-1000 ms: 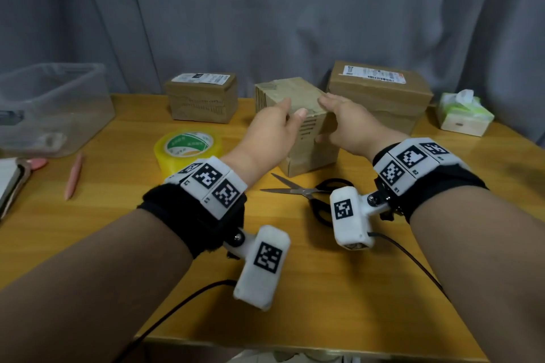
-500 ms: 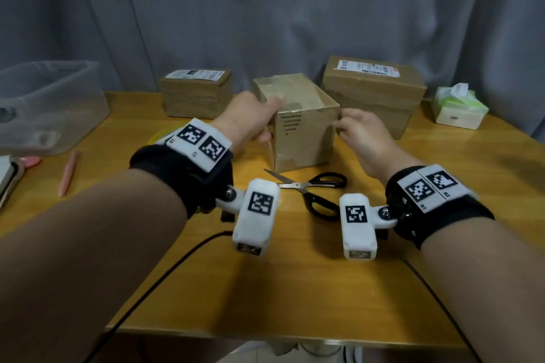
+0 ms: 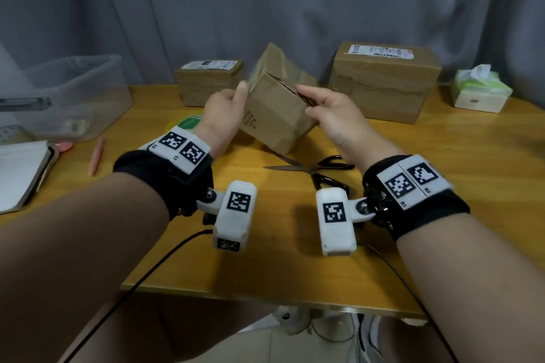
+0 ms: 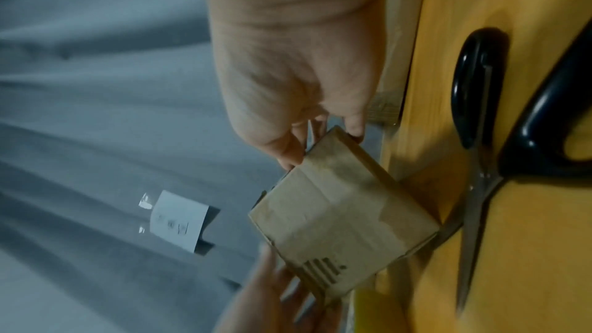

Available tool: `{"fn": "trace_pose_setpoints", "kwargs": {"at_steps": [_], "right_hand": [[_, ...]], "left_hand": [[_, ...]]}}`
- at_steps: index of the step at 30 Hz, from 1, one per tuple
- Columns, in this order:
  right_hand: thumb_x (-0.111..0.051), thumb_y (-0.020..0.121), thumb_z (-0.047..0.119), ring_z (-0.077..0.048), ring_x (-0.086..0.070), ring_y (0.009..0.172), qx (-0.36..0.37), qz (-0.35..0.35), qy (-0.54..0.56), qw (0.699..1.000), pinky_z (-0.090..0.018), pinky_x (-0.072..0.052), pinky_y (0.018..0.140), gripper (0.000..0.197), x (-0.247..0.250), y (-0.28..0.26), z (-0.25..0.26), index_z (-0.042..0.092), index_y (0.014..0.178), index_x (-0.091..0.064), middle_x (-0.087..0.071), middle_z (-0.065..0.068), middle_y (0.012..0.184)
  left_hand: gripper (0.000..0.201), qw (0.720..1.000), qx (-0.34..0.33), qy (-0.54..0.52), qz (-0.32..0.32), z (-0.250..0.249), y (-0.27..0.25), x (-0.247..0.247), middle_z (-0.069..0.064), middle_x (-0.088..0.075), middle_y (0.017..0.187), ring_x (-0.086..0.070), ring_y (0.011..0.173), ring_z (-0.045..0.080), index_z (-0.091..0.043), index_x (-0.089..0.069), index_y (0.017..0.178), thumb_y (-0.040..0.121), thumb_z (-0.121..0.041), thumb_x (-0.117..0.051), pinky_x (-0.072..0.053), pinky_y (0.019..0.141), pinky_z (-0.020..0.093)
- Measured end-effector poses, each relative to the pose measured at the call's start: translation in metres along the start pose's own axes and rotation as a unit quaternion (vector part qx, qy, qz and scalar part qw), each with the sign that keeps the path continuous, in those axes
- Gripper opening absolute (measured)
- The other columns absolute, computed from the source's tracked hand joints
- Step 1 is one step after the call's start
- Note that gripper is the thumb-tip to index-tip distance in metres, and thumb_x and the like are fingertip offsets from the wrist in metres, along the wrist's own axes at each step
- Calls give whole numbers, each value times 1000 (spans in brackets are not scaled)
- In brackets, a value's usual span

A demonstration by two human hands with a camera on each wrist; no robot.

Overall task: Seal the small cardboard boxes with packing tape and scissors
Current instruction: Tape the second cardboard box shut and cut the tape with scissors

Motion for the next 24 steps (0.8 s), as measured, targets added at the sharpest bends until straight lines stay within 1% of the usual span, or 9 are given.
{"fn": "trace_pose_setpoints", "kwargs": {"at_steps": [3,5,8,11,13,15,17,20,24], "right_hand": [[-48,93,-5,-1,-41,122,43,12,-52,998,-6,-32,98,43,-15,-5,9,8,134,-53,-51,2,137],[-55,91,-3,0,-39,119,70,15,-78,994,3,-31,93,43,-20,-7,13,7,132,-54,-47,3,132],[-74,81,12,-8,-37,120,36,-13,-193,980,-19,-30,110,62,-13,-7,1,13,135,-43,-32,-3,134],[-85,68,28,-24,-38,124,-111,16,-334,936,-34,-35,103,87,2,-12,-33,22,136,-30,-32,-8,135],[-82,71,30,-22,-49,109,-160,72,-392,903,-33,-44,88,69,9,-18,-52,22,127,-42,-46,-4,122],[-78,77,29,-16,-53,92,-156,92,-419,890,-28,-42,75,31,21,-20,-56,21,100,-58,-57,2,101],[-76,80,26,-13,-53,83,-156,92,-440,880,-26,-41,69,15,35,-22,-52,21,84,-63,-60,2,89],[-71,85,23,-17,-54,89,-188,83,-509,836,-27,-43,67,16,57,-27,-49,12,95,-67,-59,-1,92],[-63,89,19,-24,-61,95,-219,46,-583,781,-32,-51,77,18,87,-28,-59,7,101,-67,-67,-10,106]], "left_hand": [[75,998,14,-14,61,-9,-7,-4,2,-59,119,-55,108,19,-12,-56,122,85,-74,-35,-43,97,33],[83,998,13,-15,52,-10,-4,-2,0,-53,128,-51,115,18,-13,-43,135,79,-74,-47,-42,102,36],[71,999,25,-40,23,-5,3,0,2,-57,121,-57,108,20,-14,-42,131,79,-56,-64,-47,98,40],[66,996,37,-69,34,-5,3,-5,4,-58,119,-58,106,22,-12,-41,132,82,-49,-63,-48,97,40],[63,996,31,-76,41,-6,3,-8,5,-57,119,-57,106,22,-11,-40,133,85,-46,-61,-48,97,41],[59,996,21,-72,44,-7,3,-8,5,-58,118,-58,106,22,-10,-40,132,88,-45,-59,-48,96,40],[55,997,8,-67,49,-8,1,-7,5,-58,118,-58,105,21,-10,-41,129,89,-44,-57,-49,93,36],[48,996,-12,-67,60,-10,-3,-4,4,-58,116,-58,96,15,-11,-41,127,92,-41,-55,-49,83,30],[50,993,-30,-58,102,-11,-10,-4,0,-52,116,-50,83,-1,-15,-35,136,95,-38,-51,-41,65,16]]}}
Point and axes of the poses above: each hand's wrist, its own y-axis towards the middle knuckle, its own x-axis out of the back of the hand, z = x × y, the point moved 8 cm from there along y, towards the middle knuckle
